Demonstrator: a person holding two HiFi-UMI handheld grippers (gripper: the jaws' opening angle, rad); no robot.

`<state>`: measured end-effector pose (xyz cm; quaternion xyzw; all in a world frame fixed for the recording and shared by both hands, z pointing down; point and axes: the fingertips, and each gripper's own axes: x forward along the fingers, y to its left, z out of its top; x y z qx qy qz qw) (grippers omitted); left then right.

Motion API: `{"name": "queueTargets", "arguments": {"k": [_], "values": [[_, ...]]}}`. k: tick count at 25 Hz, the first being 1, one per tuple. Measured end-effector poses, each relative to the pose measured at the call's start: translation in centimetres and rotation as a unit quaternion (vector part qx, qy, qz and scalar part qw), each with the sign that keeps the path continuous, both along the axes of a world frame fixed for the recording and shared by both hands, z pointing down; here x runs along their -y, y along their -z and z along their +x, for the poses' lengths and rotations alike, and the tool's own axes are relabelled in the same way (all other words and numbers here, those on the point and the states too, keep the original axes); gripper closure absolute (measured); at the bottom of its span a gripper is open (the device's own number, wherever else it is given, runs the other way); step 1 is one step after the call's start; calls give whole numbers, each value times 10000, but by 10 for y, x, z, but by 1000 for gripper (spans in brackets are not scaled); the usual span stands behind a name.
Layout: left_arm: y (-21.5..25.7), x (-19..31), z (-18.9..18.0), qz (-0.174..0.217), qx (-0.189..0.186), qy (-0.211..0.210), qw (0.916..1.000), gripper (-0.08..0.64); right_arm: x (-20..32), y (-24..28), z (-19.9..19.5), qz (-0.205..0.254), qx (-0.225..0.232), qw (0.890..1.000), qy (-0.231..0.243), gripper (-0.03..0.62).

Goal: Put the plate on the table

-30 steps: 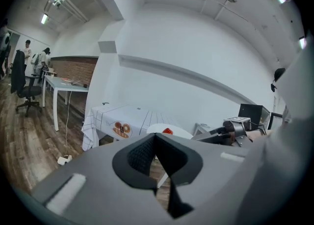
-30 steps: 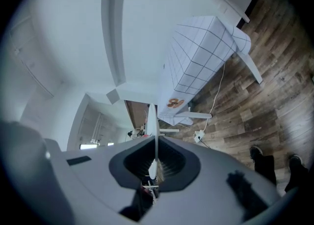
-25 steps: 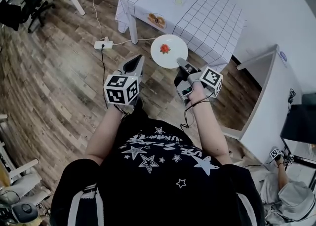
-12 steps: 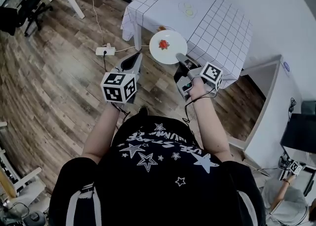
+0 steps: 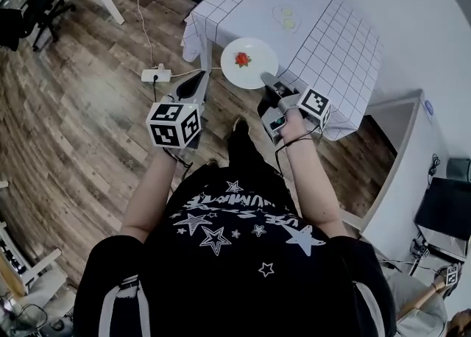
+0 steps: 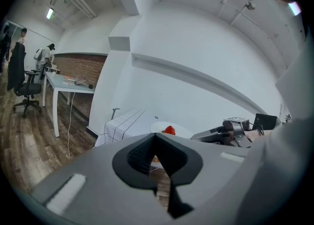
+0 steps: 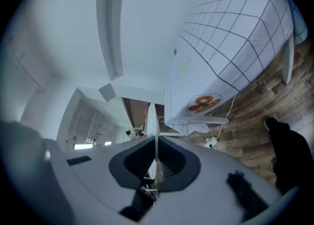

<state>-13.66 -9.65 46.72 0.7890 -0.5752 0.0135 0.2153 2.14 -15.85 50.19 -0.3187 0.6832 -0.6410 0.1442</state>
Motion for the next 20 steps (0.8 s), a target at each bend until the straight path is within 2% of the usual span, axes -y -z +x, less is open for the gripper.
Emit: {"name": "queueTargets", "arguments": {"k": [7, 13, 20], "values": [[-2, 52, -21, -35, 94, 283, 9996, 551, 61, -10, -33, -97, 86, 9993, 340, 571], [-17, 93, -24, 48, 178, 597, 9980, 551, 118, -22, -35, 43, 114, 9981, 598, 571], [4, 172, -20, -158, 241, 750, 9968, 551, 202, -8, -37, -159, 147, 9965, 806, 571]]}}
